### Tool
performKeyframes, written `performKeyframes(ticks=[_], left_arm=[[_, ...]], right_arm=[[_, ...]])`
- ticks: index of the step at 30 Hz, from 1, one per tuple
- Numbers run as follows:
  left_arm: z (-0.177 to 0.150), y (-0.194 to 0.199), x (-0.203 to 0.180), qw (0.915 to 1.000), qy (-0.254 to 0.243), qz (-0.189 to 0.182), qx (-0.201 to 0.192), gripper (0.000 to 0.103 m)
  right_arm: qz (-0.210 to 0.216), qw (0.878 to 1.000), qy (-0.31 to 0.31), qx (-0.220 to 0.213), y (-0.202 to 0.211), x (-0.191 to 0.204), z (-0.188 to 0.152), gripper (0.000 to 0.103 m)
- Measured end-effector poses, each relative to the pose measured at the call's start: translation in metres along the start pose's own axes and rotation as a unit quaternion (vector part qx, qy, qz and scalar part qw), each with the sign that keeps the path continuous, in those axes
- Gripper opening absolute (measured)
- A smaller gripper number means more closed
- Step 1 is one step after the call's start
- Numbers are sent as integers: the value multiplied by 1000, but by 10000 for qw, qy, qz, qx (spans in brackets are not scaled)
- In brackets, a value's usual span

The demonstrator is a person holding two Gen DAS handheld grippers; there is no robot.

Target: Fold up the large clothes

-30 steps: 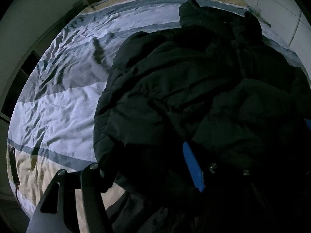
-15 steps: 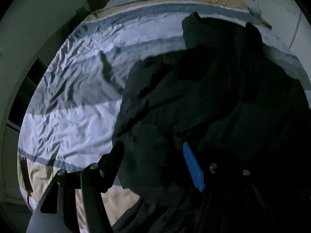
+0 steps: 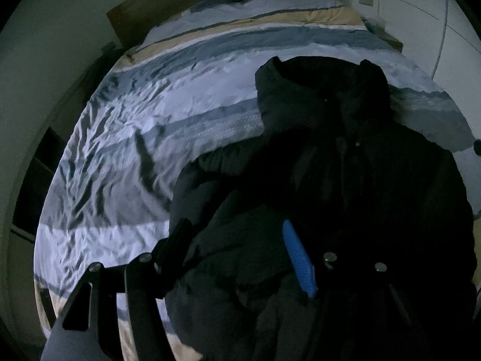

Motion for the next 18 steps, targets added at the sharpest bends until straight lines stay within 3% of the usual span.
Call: performKeyframes(ticks=[4, 12, 15, 18], left_arm=[[31, -22, 11, 9998, 46, -183, -28, 61], [109, -93, 35, 9982, 192, -560, 4, 66], [138, -126, 33, 9948, 339, -963, 35, 67], [167, -161, 32, 9861, 725, -1492, 61, 68]], right_arm=[[-160, 9997, -100, -138, -15, -21, 25, 88], [-9, 9988, -401, -277, -71, -48, 82, 89], [135, 9982, -519, -256, -102, -49, 104, 92], [337, 9964, -753, -186, -140, -53, 125, 93]])
Point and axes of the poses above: each gripper's, at about its wrist camera, not at the fingertips, and y roughly against the way its jaws point, x to its left, z to its top, the point moved 6 cm from there along -y, roughly the way its jaws point, and after that the axes turned 6 degrees about -z, right-handed, at the moved point
